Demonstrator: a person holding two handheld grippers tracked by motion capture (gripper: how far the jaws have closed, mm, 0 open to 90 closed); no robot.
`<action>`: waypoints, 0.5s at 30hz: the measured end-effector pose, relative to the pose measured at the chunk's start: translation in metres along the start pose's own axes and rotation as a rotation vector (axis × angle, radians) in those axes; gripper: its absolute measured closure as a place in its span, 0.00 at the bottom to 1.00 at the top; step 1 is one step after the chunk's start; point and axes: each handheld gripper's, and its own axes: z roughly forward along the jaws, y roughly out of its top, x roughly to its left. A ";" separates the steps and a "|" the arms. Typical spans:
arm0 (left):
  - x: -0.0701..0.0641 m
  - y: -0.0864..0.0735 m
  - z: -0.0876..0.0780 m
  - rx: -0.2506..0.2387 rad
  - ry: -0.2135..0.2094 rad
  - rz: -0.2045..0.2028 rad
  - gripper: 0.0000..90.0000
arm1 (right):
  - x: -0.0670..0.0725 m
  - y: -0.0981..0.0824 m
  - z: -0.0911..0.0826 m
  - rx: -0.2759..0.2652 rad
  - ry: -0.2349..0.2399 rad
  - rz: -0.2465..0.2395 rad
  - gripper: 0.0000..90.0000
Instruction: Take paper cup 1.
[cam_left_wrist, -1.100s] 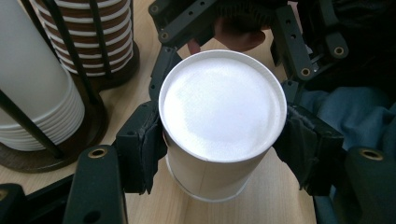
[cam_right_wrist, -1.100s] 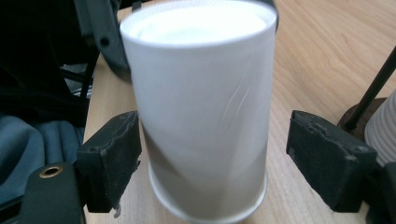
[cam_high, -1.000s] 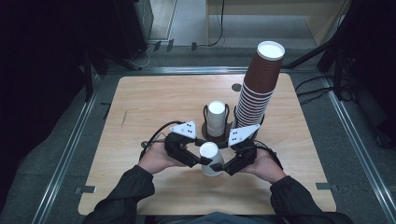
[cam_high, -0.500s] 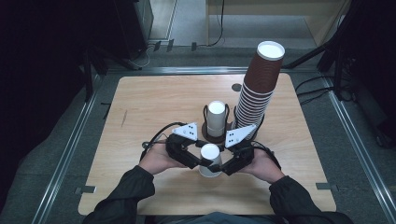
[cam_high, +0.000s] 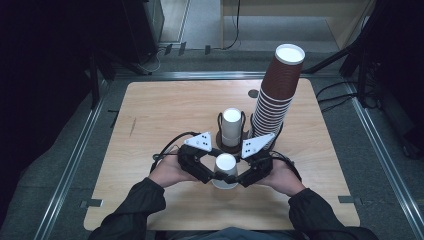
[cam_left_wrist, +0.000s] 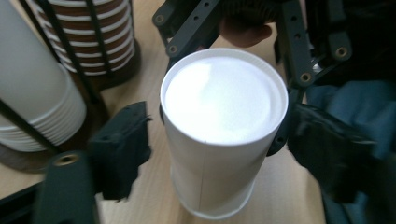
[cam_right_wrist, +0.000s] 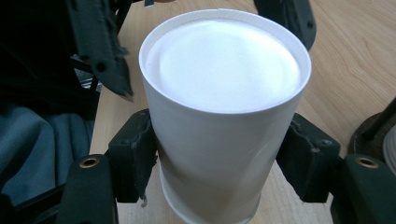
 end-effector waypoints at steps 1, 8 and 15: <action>0.000 0.000 -0.001 0.001 0.011 -0.003 0.17 | 0.000 0.000 -0.001 0.000 -0.001 0.003 0.38; 0.007 -0.010 -0.011 -0.039 0.016 -0.085 0.14 | -0.006 -0.002 -0.018 -0.090 -0.041 0.018 0.38; 0.004 -0.021 -0.008 -0.073 0.013 -0.128 0.14 | -0.006 -0.003 -0.027 -0.191 -0.040 0.050 0.38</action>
